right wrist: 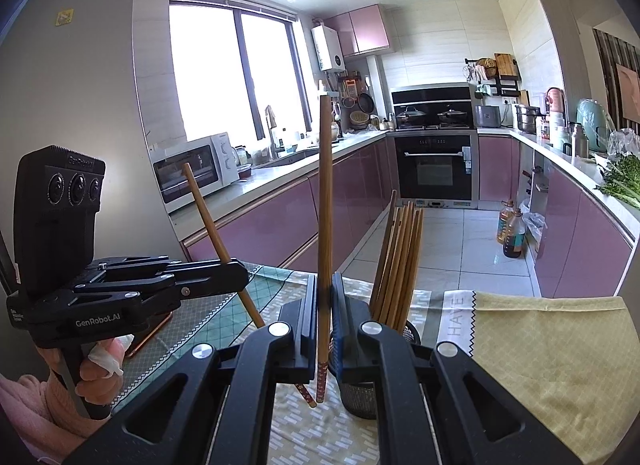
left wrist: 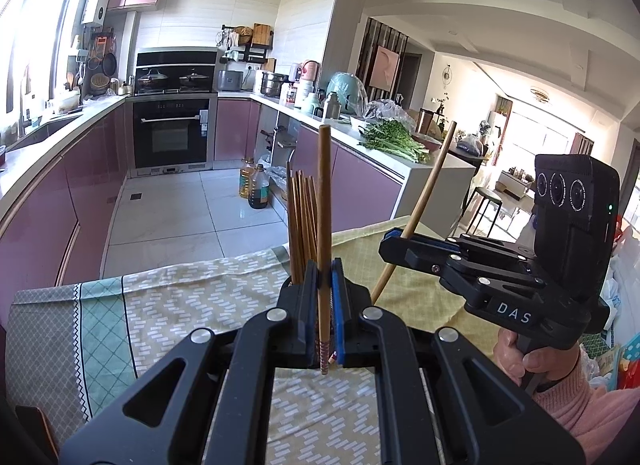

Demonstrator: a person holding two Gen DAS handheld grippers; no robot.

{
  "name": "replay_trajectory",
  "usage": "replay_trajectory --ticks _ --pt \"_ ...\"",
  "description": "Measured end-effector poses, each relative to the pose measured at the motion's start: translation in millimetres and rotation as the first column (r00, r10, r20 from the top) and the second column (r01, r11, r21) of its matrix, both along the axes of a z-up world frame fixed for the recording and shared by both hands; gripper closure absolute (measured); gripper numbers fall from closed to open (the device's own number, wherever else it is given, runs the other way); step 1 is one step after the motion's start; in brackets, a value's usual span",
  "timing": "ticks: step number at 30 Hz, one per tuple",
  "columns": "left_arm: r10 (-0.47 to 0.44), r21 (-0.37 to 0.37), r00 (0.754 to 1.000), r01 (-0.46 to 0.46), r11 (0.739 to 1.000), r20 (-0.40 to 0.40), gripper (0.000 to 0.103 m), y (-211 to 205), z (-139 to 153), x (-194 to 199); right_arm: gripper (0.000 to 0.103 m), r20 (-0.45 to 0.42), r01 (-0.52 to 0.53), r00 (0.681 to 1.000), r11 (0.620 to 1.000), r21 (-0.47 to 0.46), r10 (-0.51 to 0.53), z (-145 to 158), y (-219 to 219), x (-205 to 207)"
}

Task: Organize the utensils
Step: 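Carry both upright chopsticks over the mesh cup and lower them in, then push both held chopsticks down into the cup among the others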

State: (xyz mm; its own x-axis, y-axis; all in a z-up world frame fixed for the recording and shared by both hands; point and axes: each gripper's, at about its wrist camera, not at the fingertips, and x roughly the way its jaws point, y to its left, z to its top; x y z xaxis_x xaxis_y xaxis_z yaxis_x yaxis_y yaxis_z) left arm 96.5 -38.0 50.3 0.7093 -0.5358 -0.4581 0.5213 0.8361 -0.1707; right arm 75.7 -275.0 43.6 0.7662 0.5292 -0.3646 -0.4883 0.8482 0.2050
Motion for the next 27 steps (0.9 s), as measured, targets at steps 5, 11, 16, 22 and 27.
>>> replay_trajectory --ticks 5,11,16,22,27 --pt "-0.002 -0.008 1.000 0.002 1.000 0.018 0.096 -1 5 -1 0.097 0.015 -0.002 1.000 1.000 0.000 0.002 5 1 3" --pt "0.002 -0.031 0.998 0.000 1.000 0.057 0.095 0 18 -3 0.097 0.036 0.002 0.999 1.000 -0.002 -0.002 10 0 5" --pt "0.003 -0.044 0.998 0.000 0.999 0.069 0.095 -2 23 0 0.097 0.046 0.007 0.999 1.000 -0.003 -0.007 14 0 8" --pt "-0.009 -0.057 0.998 0.013 0.998 0.067 0.096 -3 26 3 0.097 0.055 0.010 0.998 1.000 -0.004 -0.009 17 0 10" --pt "-0.007 -0.057 0.997 0.011 0.998 0.072 0.096 -6 25 5 0.097 0.060 0.015 0.998 1.000 -0.005 -0.014 15 2 9"
